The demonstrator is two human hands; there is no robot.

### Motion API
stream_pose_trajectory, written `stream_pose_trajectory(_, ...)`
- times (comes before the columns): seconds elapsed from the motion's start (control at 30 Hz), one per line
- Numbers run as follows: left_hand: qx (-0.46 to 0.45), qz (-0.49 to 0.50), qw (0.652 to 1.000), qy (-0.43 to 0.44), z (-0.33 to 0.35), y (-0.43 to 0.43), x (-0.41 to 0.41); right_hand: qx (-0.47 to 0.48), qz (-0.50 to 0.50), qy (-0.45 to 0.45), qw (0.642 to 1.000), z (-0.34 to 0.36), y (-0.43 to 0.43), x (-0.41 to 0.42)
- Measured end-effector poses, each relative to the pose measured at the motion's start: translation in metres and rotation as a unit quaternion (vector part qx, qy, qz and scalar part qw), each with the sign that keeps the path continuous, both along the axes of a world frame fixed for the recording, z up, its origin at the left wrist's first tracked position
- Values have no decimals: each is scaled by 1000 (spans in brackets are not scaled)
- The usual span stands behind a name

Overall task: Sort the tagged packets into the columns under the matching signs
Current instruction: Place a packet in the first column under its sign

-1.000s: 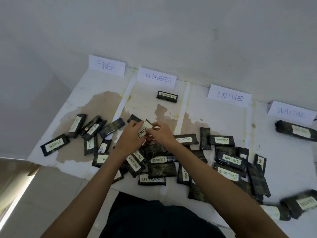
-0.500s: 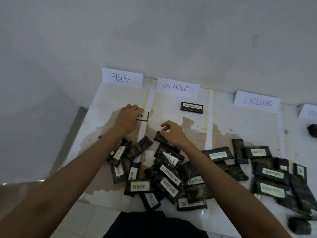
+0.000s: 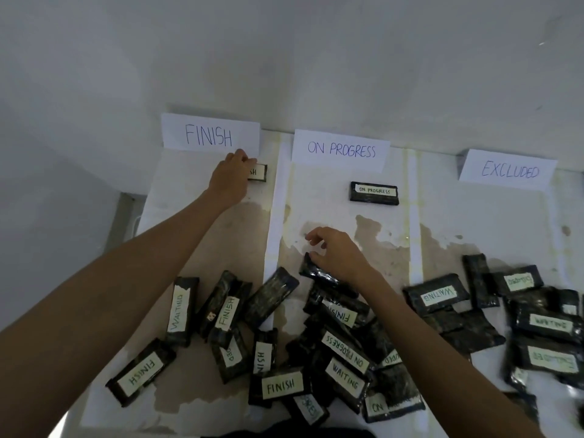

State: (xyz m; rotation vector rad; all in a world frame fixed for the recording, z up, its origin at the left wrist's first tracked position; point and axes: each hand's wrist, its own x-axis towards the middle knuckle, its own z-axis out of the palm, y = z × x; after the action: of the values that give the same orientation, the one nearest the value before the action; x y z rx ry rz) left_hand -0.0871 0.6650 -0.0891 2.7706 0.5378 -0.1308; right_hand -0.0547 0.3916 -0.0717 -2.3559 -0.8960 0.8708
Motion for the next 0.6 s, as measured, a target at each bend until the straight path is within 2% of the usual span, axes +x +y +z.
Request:
stream_pose_trajectory(0.07, -9, 1, 1000, 0, -5, 4, -2, -24, 58, -28, 998, -2, -5, -5)
stream_pose_trajectory(0.17, -16, -4, 1000, -6, -9, 7, -3, -78, 152, -126, 977, -9, -11, -16)
stream_pose_trajectory(0.33, -23, 14, 999, -33, -9, 5, -9, -102, 185, -199, 957, -13, -9, -28)
stream_pose_trajectory(0.47, -88, 53, 993, -51, 3, -14, -24, -90, 203, -220, 950, -3, -7, -26)
stream_pose_trajectory(0.6, -161, 48, 982, -85, 24, -56, -50, 6, 133, -153, 979, 25, -17, -14)
